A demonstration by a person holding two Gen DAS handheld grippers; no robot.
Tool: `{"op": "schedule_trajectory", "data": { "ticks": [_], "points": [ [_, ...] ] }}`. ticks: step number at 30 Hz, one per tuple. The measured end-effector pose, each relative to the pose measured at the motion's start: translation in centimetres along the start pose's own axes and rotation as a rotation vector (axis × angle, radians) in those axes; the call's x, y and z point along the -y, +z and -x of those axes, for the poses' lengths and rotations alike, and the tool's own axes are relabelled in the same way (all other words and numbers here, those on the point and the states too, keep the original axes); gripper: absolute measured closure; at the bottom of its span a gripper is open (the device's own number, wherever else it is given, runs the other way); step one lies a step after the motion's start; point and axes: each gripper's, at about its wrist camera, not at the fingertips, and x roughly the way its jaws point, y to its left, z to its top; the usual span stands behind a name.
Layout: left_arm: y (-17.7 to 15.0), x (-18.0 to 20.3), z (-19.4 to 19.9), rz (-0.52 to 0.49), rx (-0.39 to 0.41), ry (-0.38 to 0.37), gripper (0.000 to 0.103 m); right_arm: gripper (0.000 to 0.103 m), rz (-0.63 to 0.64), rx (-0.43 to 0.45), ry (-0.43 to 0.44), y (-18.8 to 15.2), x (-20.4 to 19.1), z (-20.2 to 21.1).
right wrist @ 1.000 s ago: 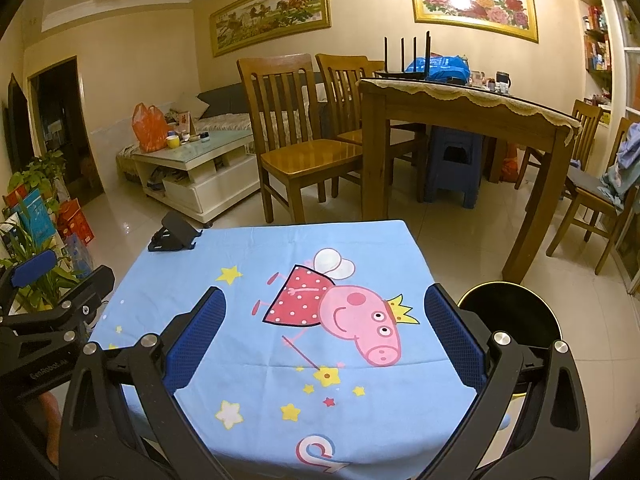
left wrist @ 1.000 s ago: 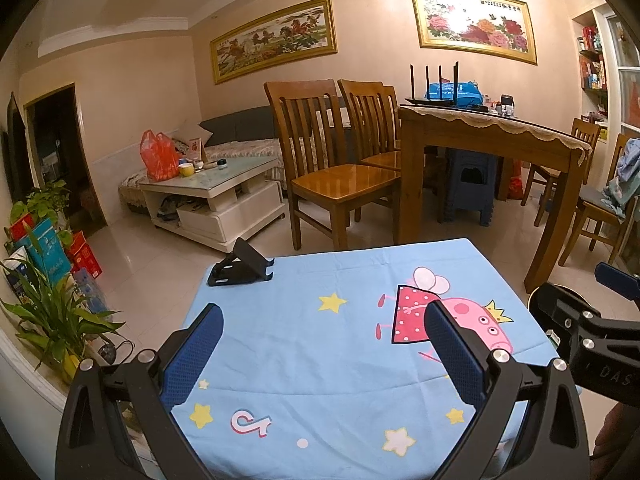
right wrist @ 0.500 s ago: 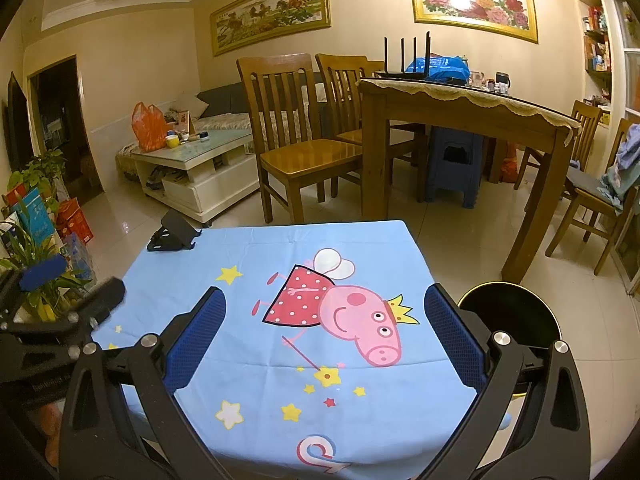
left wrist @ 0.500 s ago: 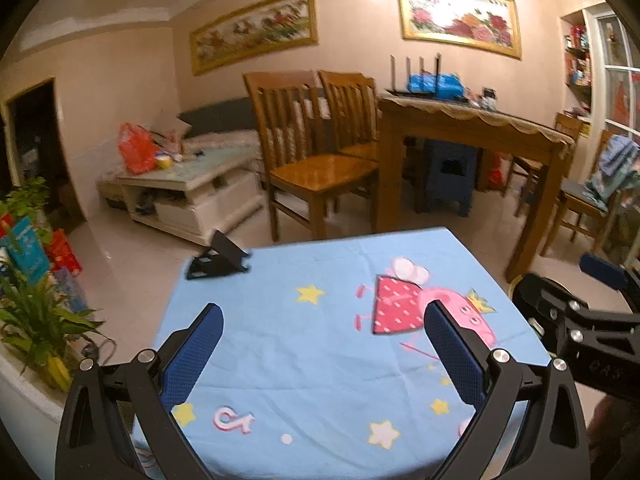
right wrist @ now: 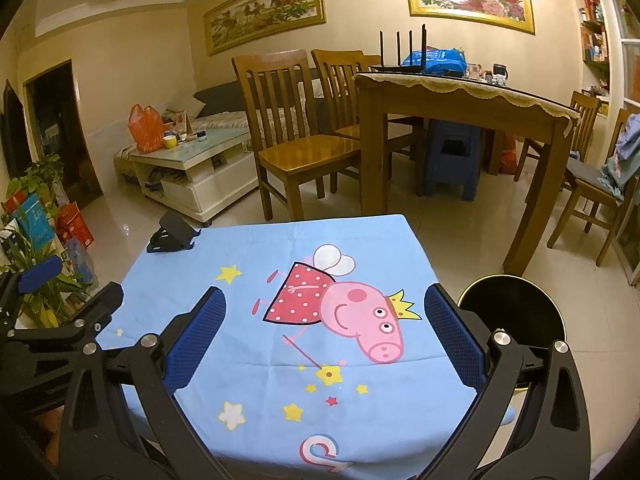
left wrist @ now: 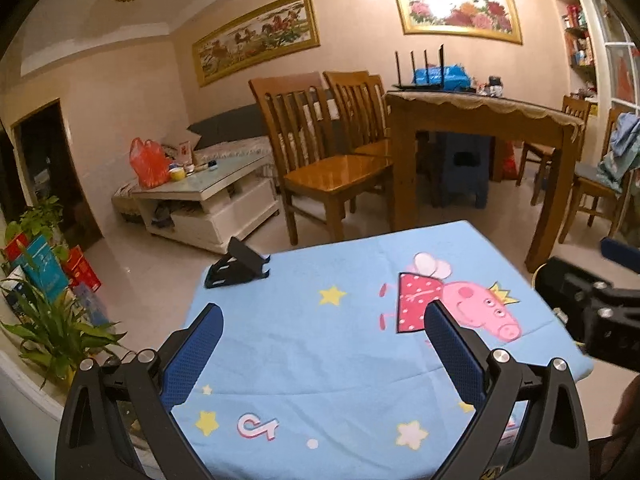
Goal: Collect trash
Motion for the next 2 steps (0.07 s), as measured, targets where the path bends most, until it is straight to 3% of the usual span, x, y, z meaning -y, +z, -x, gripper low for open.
{"op": "schedule_trajectory", "data": {
  "ticks": [2],
  "points": [
    [-0.04,-0.30,-0.25,0.004,-0.009,0.009,0.006,0.005,-0.001,-0.003,0.001,0.00,-0.03,-0.08]
  ]
}}
